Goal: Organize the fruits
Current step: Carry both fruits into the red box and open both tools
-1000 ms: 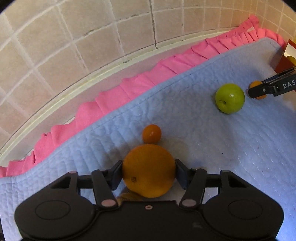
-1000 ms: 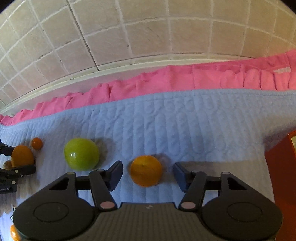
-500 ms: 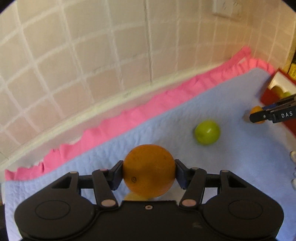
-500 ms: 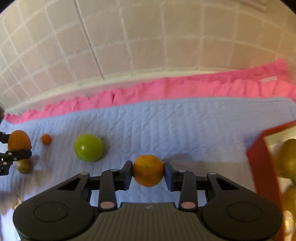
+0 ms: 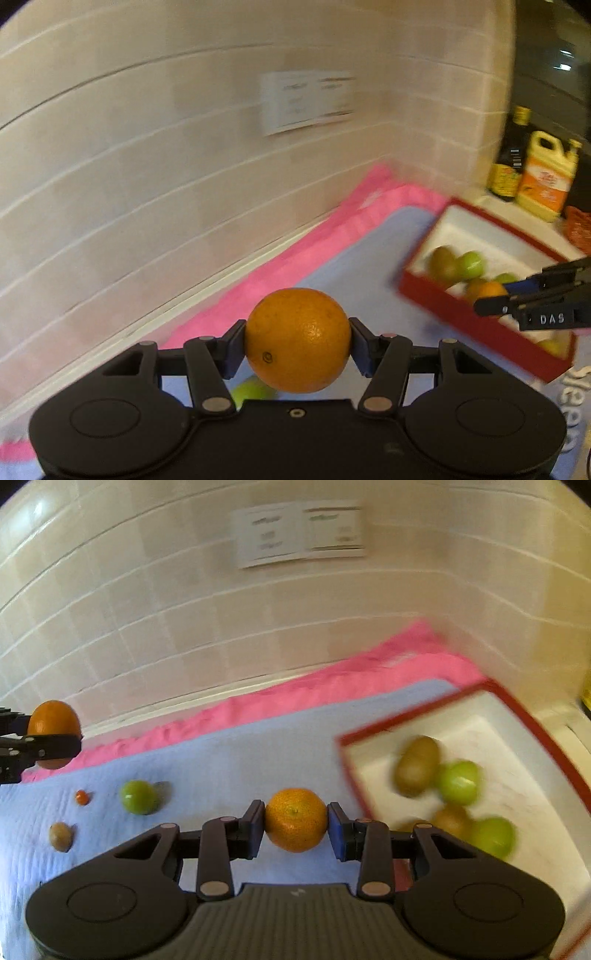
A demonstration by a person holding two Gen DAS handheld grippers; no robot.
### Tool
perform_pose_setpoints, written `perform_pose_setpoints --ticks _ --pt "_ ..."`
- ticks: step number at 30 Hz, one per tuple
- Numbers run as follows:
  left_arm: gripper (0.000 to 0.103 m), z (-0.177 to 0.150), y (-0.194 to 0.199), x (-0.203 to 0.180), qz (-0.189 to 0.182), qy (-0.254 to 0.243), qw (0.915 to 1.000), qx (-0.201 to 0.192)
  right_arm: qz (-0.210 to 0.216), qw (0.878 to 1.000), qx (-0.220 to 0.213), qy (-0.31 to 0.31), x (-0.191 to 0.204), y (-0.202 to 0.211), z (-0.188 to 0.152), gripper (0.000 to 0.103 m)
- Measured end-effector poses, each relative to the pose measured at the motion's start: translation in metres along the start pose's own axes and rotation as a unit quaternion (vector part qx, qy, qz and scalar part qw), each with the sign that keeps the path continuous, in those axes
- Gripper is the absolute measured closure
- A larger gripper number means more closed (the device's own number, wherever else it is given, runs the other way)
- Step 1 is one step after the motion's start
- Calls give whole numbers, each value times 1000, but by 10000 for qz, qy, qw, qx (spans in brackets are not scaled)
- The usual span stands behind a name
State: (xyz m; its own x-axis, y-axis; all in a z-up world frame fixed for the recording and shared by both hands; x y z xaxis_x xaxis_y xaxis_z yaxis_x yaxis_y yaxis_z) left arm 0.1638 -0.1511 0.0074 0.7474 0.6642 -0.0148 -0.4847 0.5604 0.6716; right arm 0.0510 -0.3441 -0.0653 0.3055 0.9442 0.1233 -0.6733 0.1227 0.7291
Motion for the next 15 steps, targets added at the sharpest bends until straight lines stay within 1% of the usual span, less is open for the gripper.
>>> perform_pose_setpoints --ticks 4,8,10,12,15 --pt "35 31 -29 -58 -583 -289 9978 -110 -473 9975 -93 -522 -62 20 -5 65" --pt "35 61 -68 -112 -1059 -536 9929 -67 -934 9902 -154 -1025 -124 36 -16 65" --pt "34 77 -90 -138 -1265 -620 9900 -33 -1024 9866 -153 -1265 -149 40 -20 65" --pt "34 92 -115 -160 -1388 -655 9881 32 -1023 9835 -149 -1486 -168 39 -23 65" --pt "34 110 -159 -190 -1619 -580 9846 305 -958 9802 -136 -1725 -189 32 -23 65"
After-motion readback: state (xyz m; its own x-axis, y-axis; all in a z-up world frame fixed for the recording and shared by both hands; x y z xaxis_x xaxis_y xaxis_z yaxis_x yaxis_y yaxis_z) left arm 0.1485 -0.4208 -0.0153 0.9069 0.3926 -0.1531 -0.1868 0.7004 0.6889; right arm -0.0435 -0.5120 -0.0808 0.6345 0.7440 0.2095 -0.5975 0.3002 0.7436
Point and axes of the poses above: each gripper's, at about its wrist camera, not at the fingertips, and y roughly against the way its jaws point, x to its left, z to its top, the point moved 7 cm from there along -y, roughly the way its jaws point, and after that the axes turned 5 degrees about -z, right-handed, at the moved point
